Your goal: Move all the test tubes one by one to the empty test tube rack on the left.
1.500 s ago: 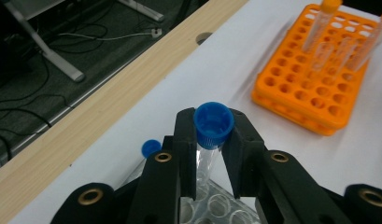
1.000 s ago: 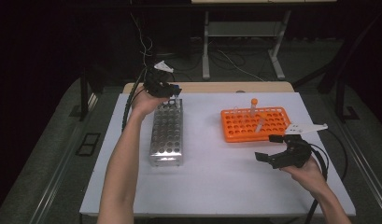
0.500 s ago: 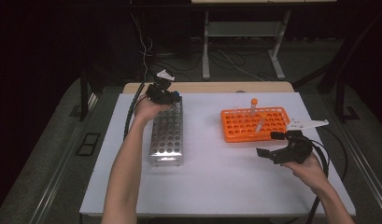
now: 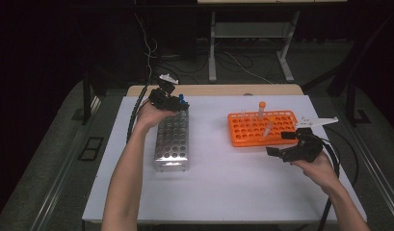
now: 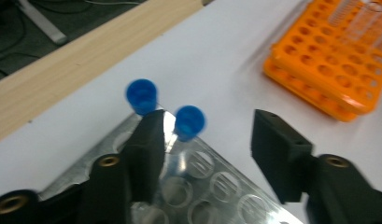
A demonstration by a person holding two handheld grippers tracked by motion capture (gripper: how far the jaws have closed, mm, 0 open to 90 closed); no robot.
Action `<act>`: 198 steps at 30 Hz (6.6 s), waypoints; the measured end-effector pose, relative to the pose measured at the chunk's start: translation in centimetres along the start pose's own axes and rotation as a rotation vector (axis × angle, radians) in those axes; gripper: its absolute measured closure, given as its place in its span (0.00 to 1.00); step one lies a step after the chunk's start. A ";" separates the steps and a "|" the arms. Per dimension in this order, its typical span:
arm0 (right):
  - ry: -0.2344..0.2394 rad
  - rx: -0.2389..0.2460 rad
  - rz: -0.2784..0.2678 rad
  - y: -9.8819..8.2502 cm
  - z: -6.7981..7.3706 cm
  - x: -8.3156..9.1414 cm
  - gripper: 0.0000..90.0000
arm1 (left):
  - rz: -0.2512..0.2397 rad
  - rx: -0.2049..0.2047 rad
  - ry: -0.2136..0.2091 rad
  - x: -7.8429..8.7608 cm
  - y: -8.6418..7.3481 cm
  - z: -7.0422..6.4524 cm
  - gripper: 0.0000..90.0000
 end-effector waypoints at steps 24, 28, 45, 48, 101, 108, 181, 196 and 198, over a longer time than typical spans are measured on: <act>-0.038 -0.006 0.043 1.0 -3.6 -1.7 0.17 | -0.145 0.087 -0.027 6.6 -1.2 -3.6 0.00; -0.046 0.005 0.055 1.2 -4.0 -2.2 0.18 | -0.146 0.075 -0.028 7.2 -2.1 -4.1 0.00; -0.071 0.035 0.068 1.0 -5.8 -4.5 0.60 | -0.207 0.027 -0.045 9.4 -4.6 -7.5 0.00; -0.081 0.042 0.062 1.1 -5.7 -4.8 0.70 | -0.204 0.006 -0.051 9.6 -4.7 -8.1 0.00; 0.145 0.330 0.210 5.7 9.5 -4.3 0.82 | -0.116 -0.189 -0.200 8.5 -1.9 -15.7 0.00; 0.193 0.367 0.233 5.4 11.9 -5.6 0.82 | -0.098 -0.217 -0.219 7.9 -1.6 -16.6 0.05; 0.187 0.159 0.102 2.2 9.7 -2.0 0.00 | -0.078 -0.280 -0.190 9.1 1.6 -13.7 0.77; 0.166 0.111 0.101 0.5 7.9 -1.1 0.00 | -0.102 -0.228 -0.079 9.1 3.9 -8.9 0.77; 0.162 0.106 0.104 0.2 7.7 -1.1 0.00 | -0.106 -0.218 -0.066 8.8 4.1 -8.3 0.77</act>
Point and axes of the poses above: each handheld gripper's, and its own axes: x roughly backward along the jaws, y roughly out of its top, z roughly to its left, the point moved 9 cm from there along -x, roughly forward along the jaws, and after that the axes turned 3 degrees about -x, right-handed, at the moved point
